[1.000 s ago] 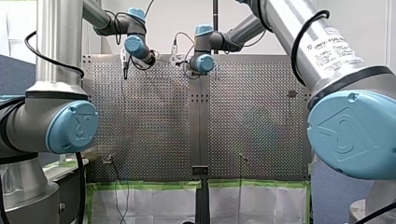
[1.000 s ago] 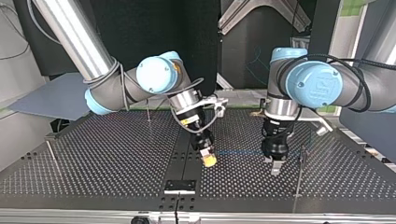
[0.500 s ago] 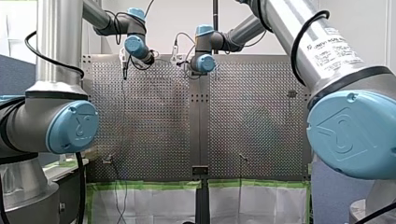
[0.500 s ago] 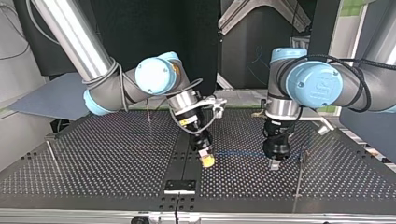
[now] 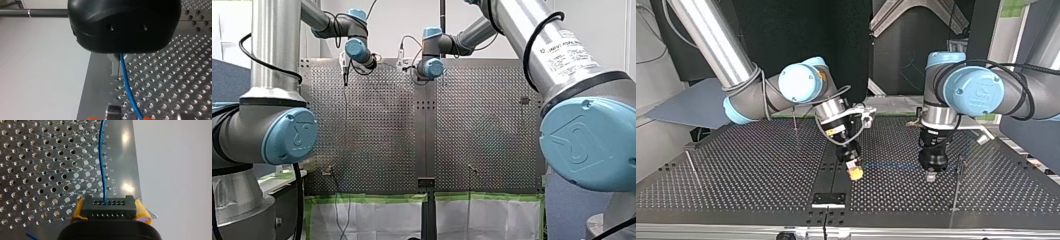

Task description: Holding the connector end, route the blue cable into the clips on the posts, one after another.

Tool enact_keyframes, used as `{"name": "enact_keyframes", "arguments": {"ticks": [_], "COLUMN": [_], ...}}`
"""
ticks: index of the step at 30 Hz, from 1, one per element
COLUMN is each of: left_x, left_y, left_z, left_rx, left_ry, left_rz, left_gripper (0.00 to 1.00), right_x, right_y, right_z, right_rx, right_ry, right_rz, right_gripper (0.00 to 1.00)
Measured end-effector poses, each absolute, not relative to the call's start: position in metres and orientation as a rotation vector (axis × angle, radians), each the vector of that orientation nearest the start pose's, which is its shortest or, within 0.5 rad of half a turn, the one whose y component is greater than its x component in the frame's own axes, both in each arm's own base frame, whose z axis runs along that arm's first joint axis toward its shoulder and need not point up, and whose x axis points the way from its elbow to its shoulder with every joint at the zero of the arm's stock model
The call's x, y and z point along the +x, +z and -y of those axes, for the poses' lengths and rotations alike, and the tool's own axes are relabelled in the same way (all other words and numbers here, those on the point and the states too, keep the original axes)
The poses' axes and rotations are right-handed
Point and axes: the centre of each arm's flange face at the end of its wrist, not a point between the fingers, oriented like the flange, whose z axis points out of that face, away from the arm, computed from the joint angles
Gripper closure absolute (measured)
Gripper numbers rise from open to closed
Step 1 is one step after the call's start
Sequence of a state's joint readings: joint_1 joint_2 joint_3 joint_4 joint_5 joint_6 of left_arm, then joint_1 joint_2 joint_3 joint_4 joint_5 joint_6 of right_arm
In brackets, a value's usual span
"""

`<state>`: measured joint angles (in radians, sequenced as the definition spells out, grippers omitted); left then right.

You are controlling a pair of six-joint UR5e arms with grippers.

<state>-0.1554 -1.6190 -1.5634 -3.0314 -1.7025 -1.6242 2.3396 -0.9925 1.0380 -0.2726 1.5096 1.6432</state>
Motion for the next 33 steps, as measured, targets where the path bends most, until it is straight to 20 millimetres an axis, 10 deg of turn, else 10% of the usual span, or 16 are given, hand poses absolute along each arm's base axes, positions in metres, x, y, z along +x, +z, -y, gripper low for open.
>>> {"name": "enact_keyframes", "arguments": {"ticks": [33], "left_x": [0.493], "left_y": [0.452], "left_z": [0.214], "left_rx": [0.022], "left_ry": [-0.037], "left_rz": [-1.596], "left_gripper": [1.0], "right_x": [0.599], "right_y": [0.394], "right_z": [0.45], "right_rx": [1.615], "right_ry": [1.915], "right_rz": [0.702], "right_gripper": [1.0]}}
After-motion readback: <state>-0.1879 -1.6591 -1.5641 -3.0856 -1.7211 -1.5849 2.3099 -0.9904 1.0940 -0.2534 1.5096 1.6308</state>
